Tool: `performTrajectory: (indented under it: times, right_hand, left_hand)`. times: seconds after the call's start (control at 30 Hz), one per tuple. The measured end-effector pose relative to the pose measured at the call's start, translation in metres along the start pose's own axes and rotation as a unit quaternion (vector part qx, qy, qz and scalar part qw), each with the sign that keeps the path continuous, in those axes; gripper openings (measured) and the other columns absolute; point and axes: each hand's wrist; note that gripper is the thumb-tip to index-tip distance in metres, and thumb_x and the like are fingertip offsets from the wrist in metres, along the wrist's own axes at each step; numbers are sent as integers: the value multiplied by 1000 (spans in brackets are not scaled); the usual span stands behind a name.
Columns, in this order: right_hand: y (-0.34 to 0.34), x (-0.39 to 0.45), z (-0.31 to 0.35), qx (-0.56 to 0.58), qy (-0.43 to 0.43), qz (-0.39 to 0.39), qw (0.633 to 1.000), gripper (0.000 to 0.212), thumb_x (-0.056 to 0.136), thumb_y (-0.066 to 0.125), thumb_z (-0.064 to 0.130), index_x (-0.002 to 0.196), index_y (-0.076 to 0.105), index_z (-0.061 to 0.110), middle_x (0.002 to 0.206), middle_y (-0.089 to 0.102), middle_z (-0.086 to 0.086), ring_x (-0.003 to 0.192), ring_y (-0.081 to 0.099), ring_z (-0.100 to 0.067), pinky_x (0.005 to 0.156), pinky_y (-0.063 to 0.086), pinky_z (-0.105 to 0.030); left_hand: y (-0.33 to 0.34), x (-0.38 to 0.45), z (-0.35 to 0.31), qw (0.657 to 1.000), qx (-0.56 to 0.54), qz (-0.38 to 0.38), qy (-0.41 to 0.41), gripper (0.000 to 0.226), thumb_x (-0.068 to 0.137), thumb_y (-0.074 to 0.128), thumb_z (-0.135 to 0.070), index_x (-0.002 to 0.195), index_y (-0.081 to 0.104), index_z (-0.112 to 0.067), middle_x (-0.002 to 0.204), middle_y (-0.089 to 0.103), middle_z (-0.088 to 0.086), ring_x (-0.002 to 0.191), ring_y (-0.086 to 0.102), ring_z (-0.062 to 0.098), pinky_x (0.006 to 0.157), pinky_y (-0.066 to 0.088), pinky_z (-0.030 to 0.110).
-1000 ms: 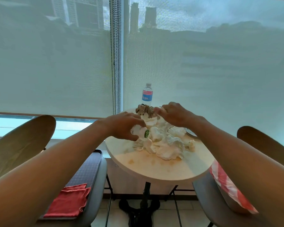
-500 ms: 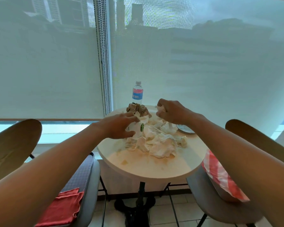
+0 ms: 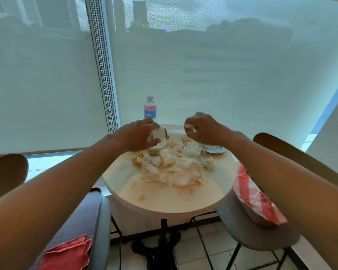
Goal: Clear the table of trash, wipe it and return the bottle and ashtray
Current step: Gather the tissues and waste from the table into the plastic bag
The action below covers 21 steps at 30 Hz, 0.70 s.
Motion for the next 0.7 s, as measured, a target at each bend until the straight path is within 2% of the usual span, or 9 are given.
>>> performTrajectory:
  times: [0.07,0.13,0.27,0.43,0.57,0.63,0.7]
  right_hand:
    - [-6,-2,0,-4,16,-9,1000,17,88,59,23,74,55,13,72,57,-3,82,45,-18,71,39,-32]
    - [-12,-5,-3,-10,34,-12,999,29,93,47,31,72,53,12,73,55,0,84,45,-20,73,36,-32]
    - [-23,-18,-20,40,79,-44,995,29,96,41,22,79,59,7,91,58,-10,90,54,-23,82,45,-37]
    - [-30,-35,-48,49,80,-16,995,24,93,40,20,83,62,20,99,59,-5,91,59,-21,85,46,-34]
    - [-42,-56,-80,54,98,4,994,17,96,41,16,87,56,18,98,57,-3,90,57,-23,82,45,-37]
    - [-50,-69,-100,58,111,10,992,18,99,40,16,92,57,14,101,58,-7,95,56,-28,84,44,-39]
    - [-59,-85,-125,54,122,34,990,27,104,35,15,106,60,6,113,59,-16,107,52,-34,91,39,-39]
  left_hand:
    - [-1,7,-3,1000,-2,-5,0,59,93,59,-49,141,49,-16,129,53,5,104,63,29,82,56,44]
    - [0,13,-9,1000,-2,-11,1,59,93,60,-49,140,50,-15,128,54,6,102,64,30,79,56,41]
    - [7,25,-31,1000,1,-20,0,61,94,58,-49,142,48,-13,129,54,6,104,62,31,78,57,43]
    - [18,40,-55,1000,10,-11,-6,61,94,55,-52,142,46,-16,129,52,3,106,62,31,78,58,48]
    - [24,63,-86,1000,13,-11,-10,60,94,56,-52,142,47,-18,133,53,3,106,63,31,74,52,37]
    - [29,78,-103,1000,-1,-11,-8,59,93,57,-53,141,48,-20,131,54,2,104,64,32,75,54,39]
    - [36,95,-124,1000,-17,-6,-10,58,92,58,-52,139,49,-20,131,55,3,105,63,32,78,54,40]
Point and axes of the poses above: each hand's wrist, its own x-axis towards the middle knuckle, its own y-axis out of the palm, z = x × y
